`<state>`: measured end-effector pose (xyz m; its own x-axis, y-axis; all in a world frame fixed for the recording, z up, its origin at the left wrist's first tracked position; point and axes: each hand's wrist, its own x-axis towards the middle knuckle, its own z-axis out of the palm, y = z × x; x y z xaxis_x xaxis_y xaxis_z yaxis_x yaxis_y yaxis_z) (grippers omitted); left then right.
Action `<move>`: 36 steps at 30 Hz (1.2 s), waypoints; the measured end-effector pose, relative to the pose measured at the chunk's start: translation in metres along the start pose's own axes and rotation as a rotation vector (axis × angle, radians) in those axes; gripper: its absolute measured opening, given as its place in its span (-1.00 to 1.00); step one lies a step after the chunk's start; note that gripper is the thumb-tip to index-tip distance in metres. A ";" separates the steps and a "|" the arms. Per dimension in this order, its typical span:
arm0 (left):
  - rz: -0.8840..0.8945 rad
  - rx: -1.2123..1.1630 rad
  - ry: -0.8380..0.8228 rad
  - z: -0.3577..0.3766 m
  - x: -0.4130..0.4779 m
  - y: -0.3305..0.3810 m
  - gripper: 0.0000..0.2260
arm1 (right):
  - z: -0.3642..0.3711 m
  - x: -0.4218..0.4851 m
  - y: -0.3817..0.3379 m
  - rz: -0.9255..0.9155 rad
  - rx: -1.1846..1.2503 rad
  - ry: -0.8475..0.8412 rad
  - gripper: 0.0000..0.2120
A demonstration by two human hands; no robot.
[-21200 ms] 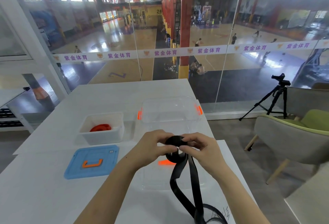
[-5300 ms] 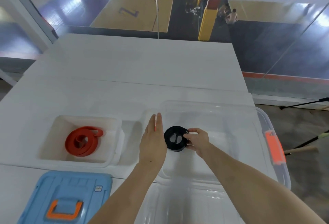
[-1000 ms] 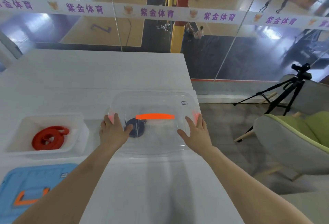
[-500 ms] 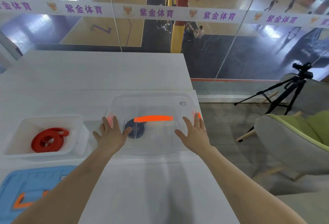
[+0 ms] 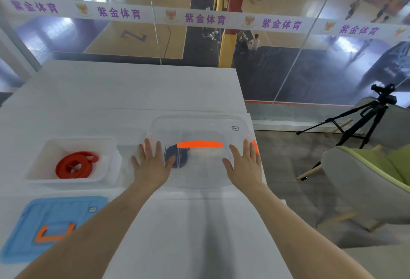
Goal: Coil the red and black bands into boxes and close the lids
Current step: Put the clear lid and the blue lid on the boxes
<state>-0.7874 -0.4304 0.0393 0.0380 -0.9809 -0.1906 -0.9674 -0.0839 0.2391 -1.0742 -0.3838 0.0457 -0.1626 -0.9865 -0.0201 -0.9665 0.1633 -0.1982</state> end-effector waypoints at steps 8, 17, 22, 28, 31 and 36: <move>0.252 -0.031 0.229 0.001 -0.077 -0.049 -0.49 | 0.016 -0.066 -0.105 -0.226 0.194 0.244 -0.65; 0.146 -0.048 0.154 -0.003 -0.130 -0.212 -0.53 | 0.068 -0.138 -0.247 -0.326 0.219 0.137 -0.67; 0.084 -0.040 0.038 -0.013 -0.139 -0.323 -0.51 | 0.107 -0.179 -0.339 -0.265 0.183 0.051 -0.65; 0.038 -0.017 -0.031 -0.018 -0.131 -0.437 -0.52 | 0.142 -0.207 -0.427 -0.170 0.179 -0.106 -0.59; 0.020 -0.033 -0.069 -0.018 -0.125 -0.470 -0.53 | 0.157 -0.211 -0.452 -0.135 0.148 -0.201 -0.56; -0.022 -0.042 -0.229 -0.009 -0.099 -0.500 -0.45 | 0.183 -0.199 -0.472 -0.061 0.124 -0.338 -0.50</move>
<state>-0.3050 -0.2924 -0.0530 -0.0040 -0.9137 -0.4064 -0.9555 -0.1165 0.2711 -0.5496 -0.2668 -0.0362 -0.0104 -0.9462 -0.3233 -0.9374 0.1217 -0.3263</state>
